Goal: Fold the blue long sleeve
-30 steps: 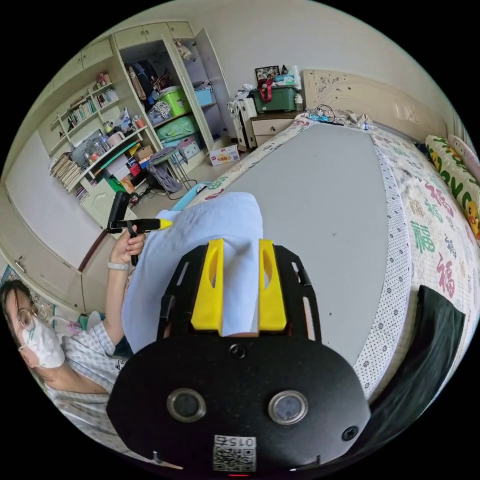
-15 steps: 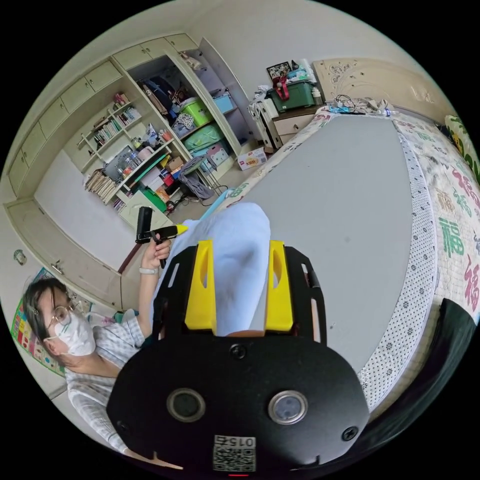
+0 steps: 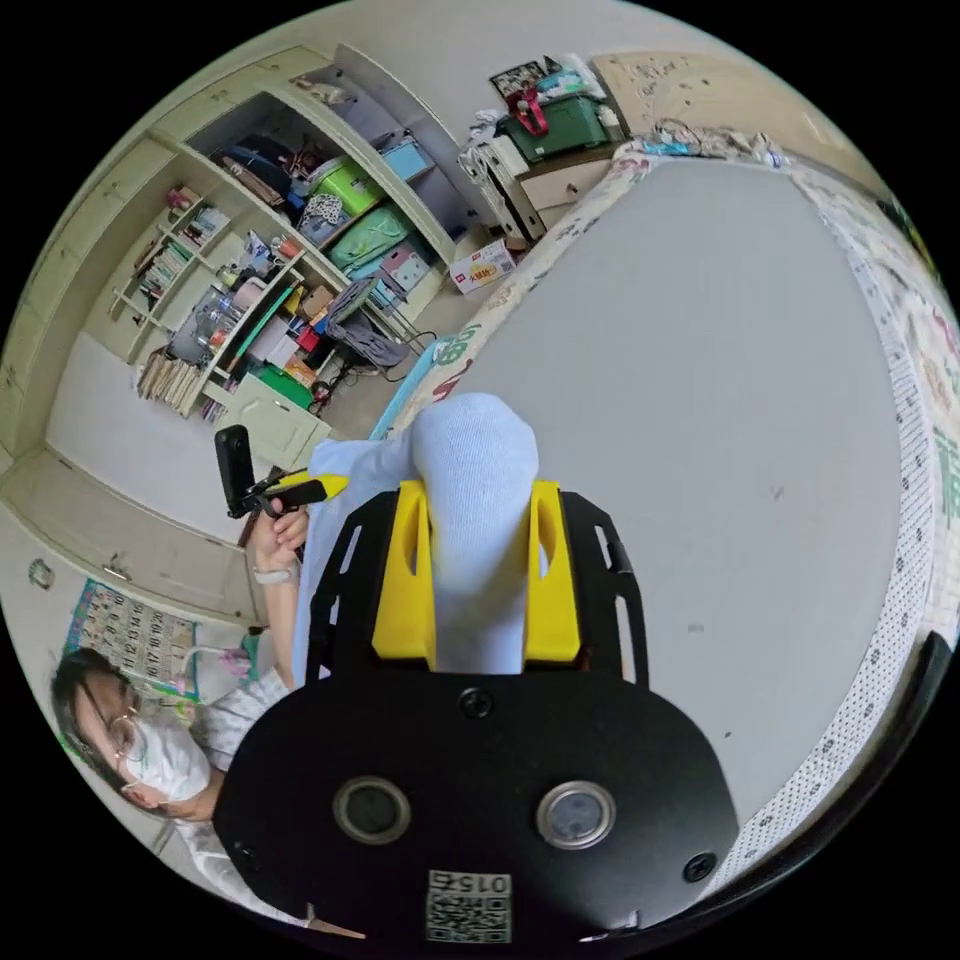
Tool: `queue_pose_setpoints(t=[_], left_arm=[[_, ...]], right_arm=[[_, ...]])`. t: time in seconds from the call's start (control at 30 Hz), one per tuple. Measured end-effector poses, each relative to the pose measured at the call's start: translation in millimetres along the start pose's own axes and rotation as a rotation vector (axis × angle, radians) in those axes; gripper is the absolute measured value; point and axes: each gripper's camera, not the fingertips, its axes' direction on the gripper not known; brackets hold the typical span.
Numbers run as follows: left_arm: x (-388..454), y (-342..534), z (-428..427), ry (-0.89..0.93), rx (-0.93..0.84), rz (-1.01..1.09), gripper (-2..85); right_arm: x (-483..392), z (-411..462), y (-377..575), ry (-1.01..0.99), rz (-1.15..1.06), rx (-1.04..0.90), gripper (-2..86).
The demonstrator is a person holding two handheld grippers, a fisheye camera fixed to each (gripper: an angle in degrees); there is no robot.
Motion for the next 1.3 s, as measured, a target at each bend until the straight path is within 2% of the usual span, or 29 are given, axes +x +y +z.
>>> queue_pose_setpoints(t=[0.1, 0.27, 0.47, 0.6, 0.77, 0.97, 1.1, 1.3], left_arm=[[16, -26, -41, 0.147, 0.133, -0.015, 7.0], [146, -61, -135, 0.109, 0.321, 0.179, 6.7], [329, -130, -202, 0.079, 0.375, 0.416, 6.6], [428, -178, -200, 0.119, 0.369, 0.536, 6.6], [553, -248, -140, 0.195, 0.335, 0.684, 6.6], [642, -312, -30, 0.367, 0.257, 0.738, 6.7], [672, -334, 35, 0.433, 0.222, 0.736, 6.7], [670, -388, 144, 0.436, 0.107, 0.672, 6.6]], right_arm=[[-41, -46, 39, 0.044, -0.097, 0.141, 13.3], [-98, -162, 135, -0.018, -0.244, 0.394, 13.1], [-127, -287, 248, -0.042, -0.297, 0.565, 13.0], [-127, -359, 315, 0.015, -0.308, 0.667, 13.0], [-114, -458, 414, 0.185, -0.273, 0.788, 13.1], [-76, -529, 501, 0.365, -0.19, 0.863, 13.1], [-46, -553, 530, 0.426, -0.135, 0.881, 13.1], [34, -556, 523, 0.414, -0.03, 0.768, 13.2]])
